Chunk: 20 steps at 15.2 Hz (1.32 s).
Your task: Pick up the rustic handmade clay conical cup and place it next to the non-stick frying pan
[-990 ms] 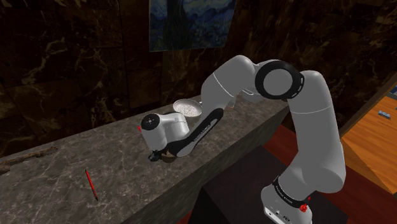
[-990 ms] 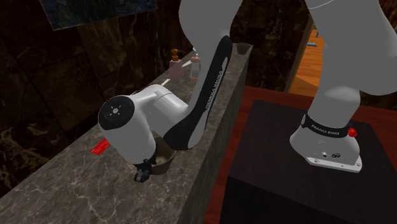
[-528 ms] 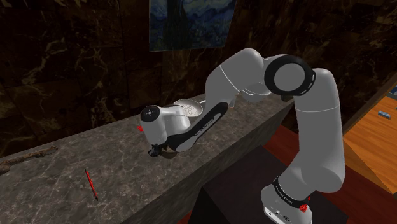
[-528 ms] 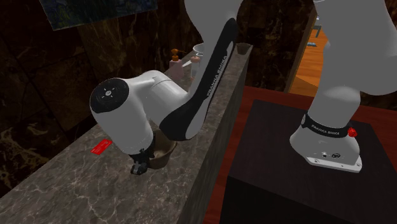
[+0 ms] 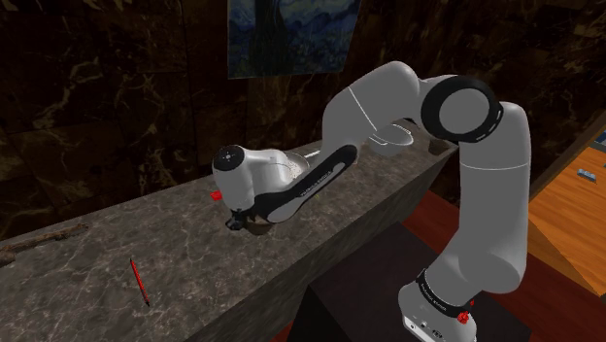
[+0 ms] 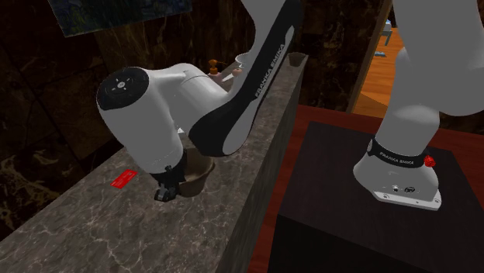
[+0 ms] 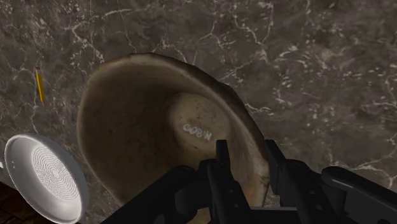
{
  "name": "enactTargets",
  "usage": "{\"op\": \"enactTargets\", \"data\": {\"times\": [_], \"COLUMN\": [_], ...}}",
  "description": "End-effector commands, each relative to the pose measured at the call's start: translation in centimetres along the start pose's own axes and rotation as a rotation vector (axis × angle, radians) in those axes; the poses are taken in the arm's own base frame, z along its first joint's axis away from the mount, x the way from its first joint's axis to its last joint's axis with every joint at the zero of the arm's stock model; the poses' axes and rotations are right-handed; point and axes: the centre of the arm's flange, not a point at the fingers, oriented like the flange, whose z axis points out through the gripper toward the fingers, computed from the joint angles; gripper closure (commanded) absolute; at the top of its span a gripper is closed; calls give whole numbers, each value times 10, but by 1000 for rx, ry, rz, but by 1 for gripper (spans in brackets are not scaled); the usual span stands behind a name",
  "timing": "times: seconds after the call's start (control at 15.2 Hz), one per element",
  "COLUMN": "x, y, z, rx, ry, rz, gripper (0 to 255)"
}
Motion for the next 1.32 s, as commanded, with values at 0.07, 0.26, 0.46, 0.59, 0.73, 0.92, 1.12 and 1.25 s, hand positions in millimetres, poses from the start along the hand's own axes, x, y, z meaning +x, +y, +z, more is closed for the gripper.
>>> {"op": "enactTargets", "data": {"times": [0.07, 0.26, 0.46, 0.59, 0.73, 0.92, 1.12, 1.25], "x": [1, 2, 4, 5, 6, 15, 41, 59], "y": [5, 10, 15, 18, 21, 32, 60, 78], "z": [-15, -30, -45, -55, -65, -67, -55, -48], "rx": [0, 0, 0, 0, 0, 0, 0, 0], "ry": [1, 1, 1, 1, 1, 1, 1, 1], "rz": [0, 0, 0, 0, 0, 0, 0, 0], "gripper": [255, 255, 255, 255, 255, 255, 255, 255]}}
